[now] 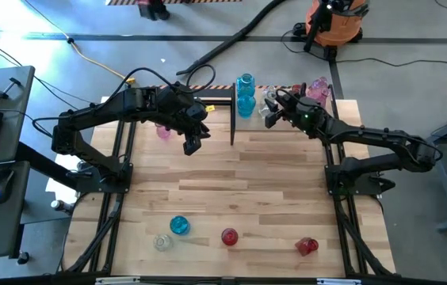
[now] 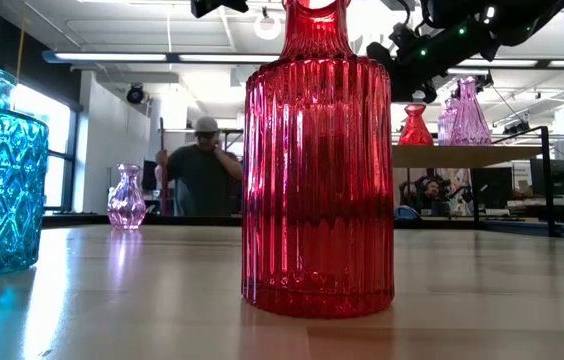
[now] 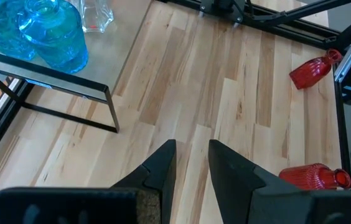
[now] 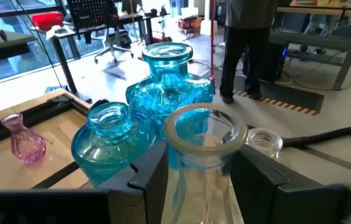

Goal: Sort vases onto shelf
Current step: Put the top transparent vase on the shelf aligned with the other transparent vase, then put the left red vase on the shelf aligned with the other red vase

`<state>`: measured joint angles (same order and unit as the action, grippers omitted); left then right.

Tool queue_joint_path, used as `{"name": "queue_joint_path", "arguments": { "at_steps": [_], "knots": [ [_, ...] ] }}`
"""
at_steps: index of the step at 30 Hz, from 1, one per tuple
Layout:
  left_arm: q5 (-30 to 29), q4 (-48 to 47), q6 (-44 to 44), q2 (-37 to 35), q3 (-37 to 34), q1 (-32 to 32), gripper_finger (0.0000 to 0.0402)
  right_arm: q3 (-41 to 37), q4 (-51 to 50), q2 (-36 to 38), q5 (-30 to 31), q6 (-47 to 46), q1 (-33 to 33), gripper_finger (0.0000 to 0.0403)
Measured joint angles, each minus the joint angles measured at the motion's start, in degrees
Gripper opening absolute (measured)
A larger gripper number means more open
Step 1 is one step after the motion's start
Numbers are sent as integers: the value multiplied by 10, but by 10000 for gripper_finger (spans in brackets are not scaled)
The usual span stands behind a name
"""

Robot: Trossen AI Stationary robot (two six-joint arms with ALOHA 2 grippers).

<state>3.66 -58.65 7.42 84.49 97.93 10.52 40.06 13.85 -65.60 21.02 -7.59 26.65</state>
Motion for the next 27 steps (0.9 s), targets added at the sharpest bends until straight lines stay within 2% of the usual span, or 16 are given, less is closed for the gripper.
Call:
{"name": "queue_joint_path", "arguments": {
  "at_steps": [7,14,27],
  "knots": [
    [0,0,0,0,0,0,86,11,-55,0,0,-5,0,142],
    [0,0,0,0,0,0,86,11,-60,3,0,-11,-2,142],
    [0,0,0,0,0,0,86,11,-128,70,-1,-28,-9,142]
  ]
}}
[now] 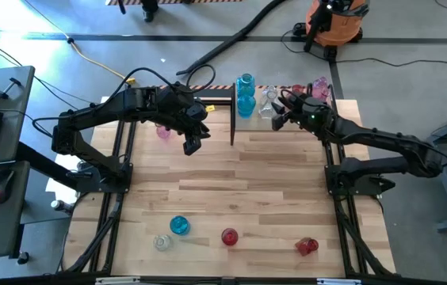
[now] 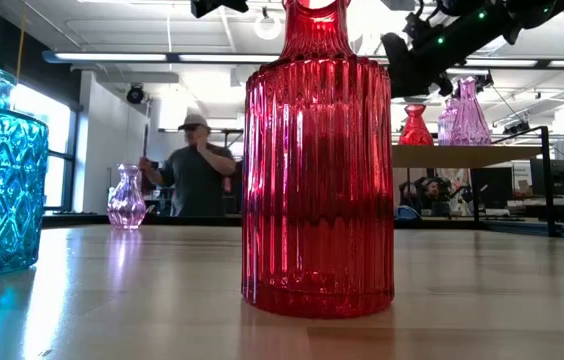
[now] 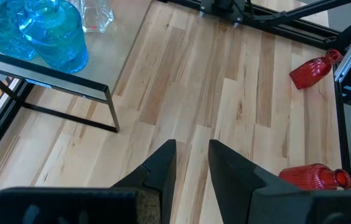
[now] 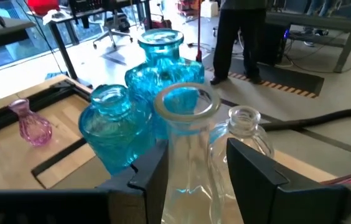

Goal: Sort vases onto shelf
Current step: Put the left red vase on the shelf aligned with the other red vase

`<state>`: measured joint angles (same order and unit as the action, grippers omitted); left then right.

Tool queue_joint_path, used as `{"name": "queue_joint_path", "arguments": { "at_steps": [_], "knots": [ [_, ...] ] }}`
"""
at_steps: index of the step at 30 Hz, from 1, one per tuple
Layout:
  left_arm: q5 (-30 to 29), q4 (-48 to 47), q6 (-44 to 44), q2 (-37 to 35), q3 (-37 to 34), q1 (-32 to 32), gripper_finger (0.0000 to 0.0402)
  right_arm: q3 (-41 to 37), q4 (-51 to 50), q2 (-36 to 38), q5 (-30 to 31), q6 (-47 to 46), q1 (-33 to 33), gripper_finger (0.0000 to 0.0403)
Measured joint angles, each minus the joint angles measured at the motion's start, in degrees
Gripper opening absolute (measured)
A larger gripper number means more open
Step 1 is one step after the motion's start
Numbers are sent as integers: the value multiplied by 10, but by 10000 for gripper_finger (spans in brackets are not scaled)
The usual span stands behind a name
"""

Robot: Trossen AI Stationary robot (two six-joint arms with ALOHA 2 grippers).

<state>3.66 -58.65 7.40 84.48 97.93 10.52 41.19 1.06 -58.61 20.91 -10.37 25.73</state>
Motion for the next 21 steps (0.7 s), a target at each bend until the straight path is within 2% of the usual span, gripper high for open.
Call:
{"name": "queue_joint_path", "arguments": {
  "at_steps": [9,16,21],
  "knots": [
    [0,0,0,0,0,0,86,0,-50,29,-4,-58,-29,142],
    [0,0,0,0,0,0,86,0,-96,32,-51,-130,-60,142],
    [0,0,-1,0,0,0,86,0,-96,31,-54,-168,-69,140]
  ]
}}
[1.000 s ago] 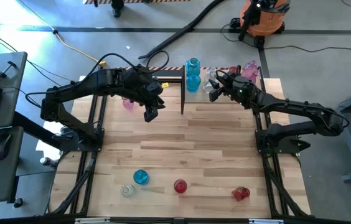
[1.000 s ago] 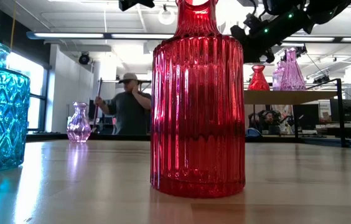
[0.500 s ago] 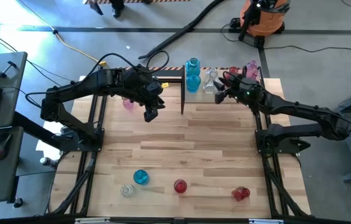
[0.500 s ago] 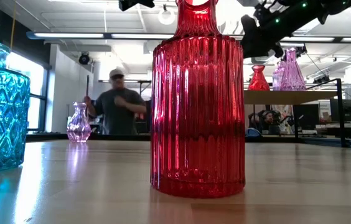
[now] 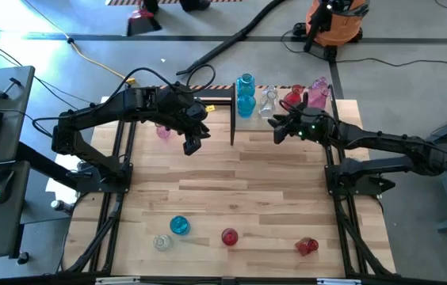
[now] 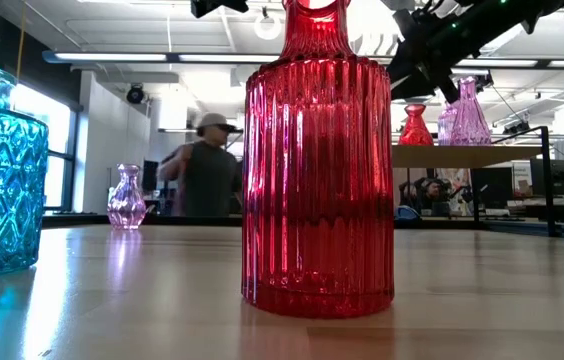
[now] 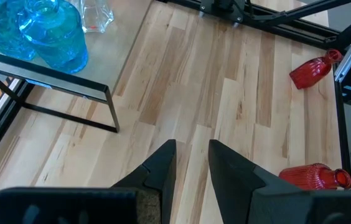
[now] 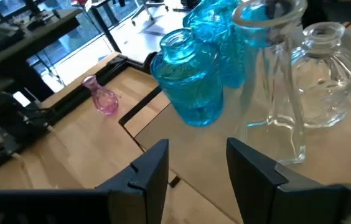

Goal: Sort vases onto shelf
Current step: Put the left red vase on the shelf aligned with the other red vase

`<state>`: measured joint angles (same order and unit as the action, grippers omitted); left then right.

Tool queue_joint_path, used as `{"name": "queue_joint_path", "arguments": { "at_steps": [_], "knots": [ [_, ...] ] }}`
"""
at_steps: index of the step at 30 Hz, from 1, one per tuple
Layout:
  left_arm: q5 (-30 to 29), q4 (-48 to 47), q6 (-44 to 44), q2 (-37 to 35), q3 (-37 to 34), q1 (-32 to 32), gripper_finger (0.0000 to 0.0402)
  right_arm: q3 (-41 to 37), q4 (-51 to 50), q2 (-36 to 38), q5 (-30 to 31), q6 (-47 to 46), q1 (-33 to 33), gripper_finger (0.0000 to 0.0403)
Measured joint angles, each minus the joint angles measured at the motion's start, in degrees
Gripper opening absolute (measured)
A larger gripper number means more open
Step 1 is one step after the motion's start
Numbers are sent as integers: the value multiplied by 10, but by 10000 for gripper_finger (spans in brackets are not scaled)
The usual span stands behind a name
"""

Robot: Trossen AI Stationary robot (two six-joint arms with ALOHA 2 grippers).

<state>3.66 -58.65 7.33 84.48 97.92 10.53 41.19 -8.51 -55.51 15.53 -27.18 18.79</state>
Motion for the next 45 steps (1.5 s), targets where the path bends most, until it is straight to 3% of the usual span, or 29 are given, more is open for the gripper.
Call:
{"name": "queue_joint_path", "arguments": {
  "at_steps": [12,27,45],
  "knots": [
    [0,0,0,0,0,0,86,0,40,-40,4,-39,1,74],
    [0,0,0,0,0,0,86,0,83,-98,19,-49,23,71],
    [0,0,0,0,0,0,86,0,83,-98,38,-51,46,71]
  ]
}}
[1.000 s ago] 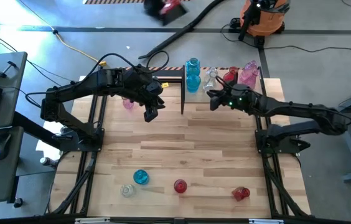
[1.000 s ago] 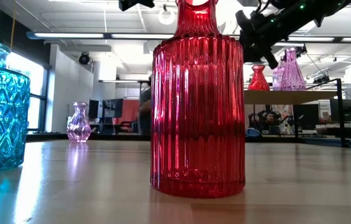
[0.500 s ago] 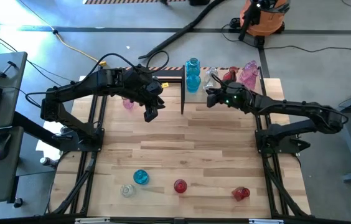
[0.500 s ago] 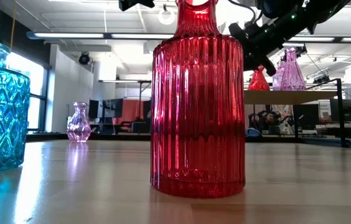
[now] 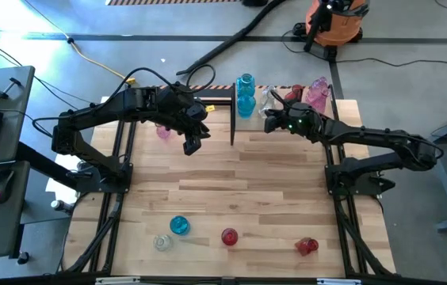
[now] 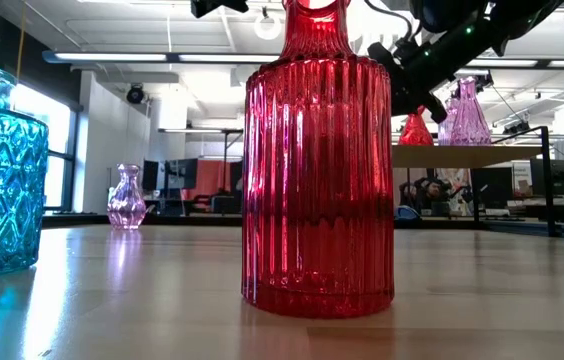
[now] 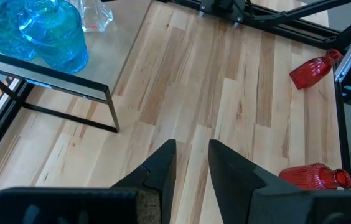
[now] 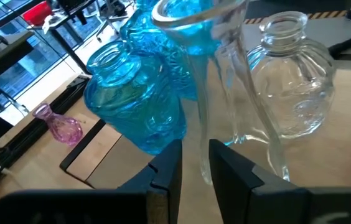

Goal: Sort vases onto shelf
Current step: Put the left red vase on the shelf aligned with the other red vase

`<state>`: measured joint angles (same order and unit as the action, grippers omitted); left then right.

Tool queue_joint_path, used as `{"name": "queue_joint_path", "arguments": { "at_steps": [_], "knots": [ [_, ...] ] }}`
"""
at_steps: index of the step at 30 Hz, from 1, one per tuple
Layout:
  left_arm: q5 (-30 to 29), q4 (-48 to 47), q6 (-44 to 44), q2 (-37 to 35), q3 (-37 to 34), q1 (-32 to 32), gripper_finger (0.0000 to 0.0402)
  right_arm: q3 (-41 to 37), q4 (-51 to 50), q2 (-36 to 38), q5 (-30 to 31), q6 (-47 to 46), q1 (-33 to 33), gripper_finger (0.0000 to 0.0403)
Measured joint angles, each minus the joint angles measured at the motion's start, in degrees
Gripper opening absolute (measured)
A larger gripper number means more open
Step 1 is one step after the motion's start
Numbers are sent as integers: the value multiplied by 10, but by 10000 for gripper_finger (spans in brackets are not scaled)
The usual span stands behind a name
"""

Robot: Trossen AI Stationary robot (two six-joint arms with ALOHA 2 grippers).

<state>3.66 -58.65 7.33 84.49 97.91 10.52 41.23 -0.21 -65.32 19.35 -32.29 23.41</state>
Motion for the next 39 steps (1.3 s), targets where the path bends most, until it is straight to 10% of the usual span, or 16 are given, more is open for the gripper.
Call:
{"name": "queue_joint_path", "arguments": {
  "at_steps": [27,39],
  "knots": [
    [0,-2,0,0,0,0,86,0,-9,38,-66,-26,13,71],
    [0,-33,-8,0,0,0,86,0,-44,134,-271,-126,11,71]
  ]
}}
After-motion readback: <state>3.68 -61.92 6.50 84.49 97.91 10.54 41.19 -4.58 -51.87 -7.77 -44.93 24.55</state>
